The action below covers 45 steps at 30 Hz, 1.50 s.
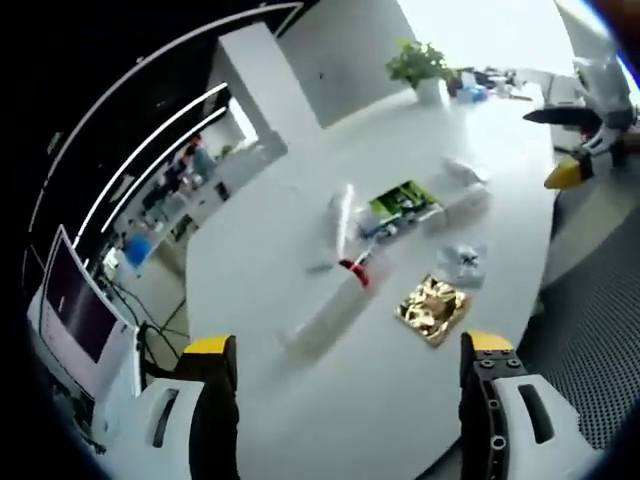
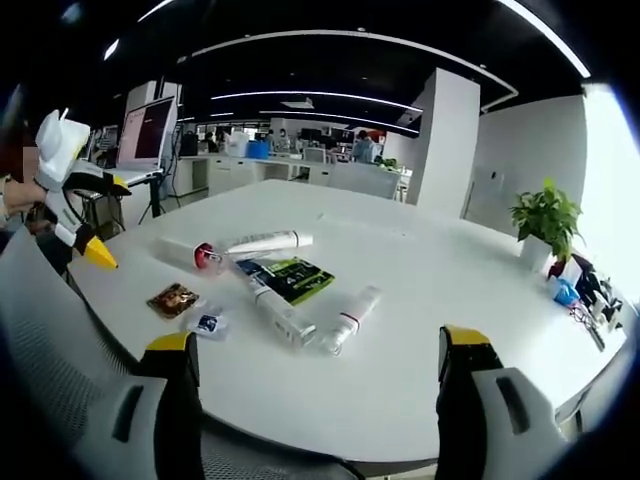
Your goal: Arrange the skincare products in the storage area until every visible bottle or jar stands upright without overlapping.
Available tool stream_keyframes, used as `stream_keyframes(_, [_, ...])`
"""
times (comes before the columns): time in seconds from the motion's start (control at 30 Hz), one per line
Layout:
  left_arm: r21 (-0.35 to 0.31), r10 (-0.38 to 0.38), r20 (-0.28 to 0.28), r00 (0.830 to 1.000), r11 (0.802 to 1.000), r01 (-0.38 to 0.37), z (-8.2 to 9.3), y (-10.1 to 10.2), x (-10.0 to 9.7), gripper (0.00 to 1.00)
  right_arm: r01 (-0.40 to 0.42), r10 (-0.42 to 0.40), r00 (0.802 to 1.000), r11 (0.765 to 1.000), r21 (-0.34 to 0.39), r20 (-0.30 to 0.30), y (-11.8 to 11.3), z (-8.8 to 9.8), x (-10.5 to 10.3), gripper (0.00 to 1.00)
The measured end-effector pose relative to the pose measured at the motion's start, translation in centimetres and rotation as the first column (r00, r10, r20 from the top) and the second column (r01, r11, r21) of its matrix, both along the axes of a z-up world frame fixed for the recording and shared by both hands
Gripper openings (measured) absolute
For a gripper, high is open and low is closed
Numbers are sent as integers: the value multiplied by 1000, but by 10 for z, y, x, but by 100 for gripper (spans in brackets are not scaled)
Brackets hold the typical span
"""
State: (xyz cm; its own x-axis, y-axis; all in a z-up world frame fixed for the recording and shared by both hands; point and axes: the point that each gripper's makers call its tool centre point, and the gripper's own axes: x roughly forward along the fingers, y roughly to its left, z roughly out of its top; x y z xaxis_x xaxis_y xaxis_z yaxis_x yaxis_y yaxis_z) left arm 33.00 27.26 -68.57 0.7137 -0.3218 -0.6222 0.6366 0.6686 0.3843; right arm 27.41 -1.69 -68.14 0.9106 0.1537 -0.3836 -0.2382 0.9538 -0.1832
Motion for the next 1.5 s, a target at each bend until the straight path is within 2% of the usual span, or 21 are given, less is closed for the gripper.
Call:
stream_keyframes(0.13, [66,-35,-1,999,997,35,-4,3,12,88,-11,12,1000,1000,-17,12,1,1,1,100])
stream_keyframes(0.2, [93,-66,-11,998,993,67,-7,2,14,86,-15,15,1000,1000,-12,-1,2,-1,0,100])
stream_keyframes(0.4, [146,-103,-52,993,983,110,-18,3,30,80,-28,28,999,1000,-9,-23,5,-5,0,100])
stream_keyframes(0.6, [176,-161,-84,983,969,173,-24,-4,47,76,-34,34,999,999,-9,-32,7,-6,-1,100])
stream_keyframes(0.7, [186,-215,-103,971,955,231,-28,-10,53,71,-34,34,999,999,-9,-32,7,-6,-1,100])
stream_keyframes(0.77, [184,-231,-134,964,950,254,-33,-14,55,67,-32,32,999,999,-7,-32,7,-6,-1,100])
stream_keyframes(0.93, [190,-267,-169,949,936,297,-39,-23,62,61,-29,29,999,1000,-7,-32,7,-6,-1,100])
stream_keyframes(0.97, [187,-275,-176,945,934,306,-40,-26,63,59,-29,29,999,1000,-7,-32,7,-6,-1,100])
stream_keyframes(1.0, [168,-298,-195,934,928,331,-42,-31,63,59,-29,29,999,1000,-6,-30,7,-5,-1,100])
stream_keyframes(1.03, [163,-299,-202,932,928,333,-43,-32,64,59,-29,29,999,1000,-5,-30,7,-5,-1,100])
stream_keyframes(1.2, [202,-350,-246,904,893,401,-47,-37,74,52,-30,30,999,1000,-4,-29,7,-5,-1,100])
stream_keyframes(1.3, [219,-348,-244,905,890,401,-45,-40,83,53,-28,28,999,1000,3,-19,7,-4,0,100])
stream_keyframes(1.4, [197,-378,-266,887,879,434,-43,-47,85,48,-28,28,999,1000,1,-25,7,-5,0,100])
stream_keyframes(1.5, [219,-394,-294,871,859,462,-46,-49,90,48,-29,29,999,1000,3,-22,8,-4,0,100])
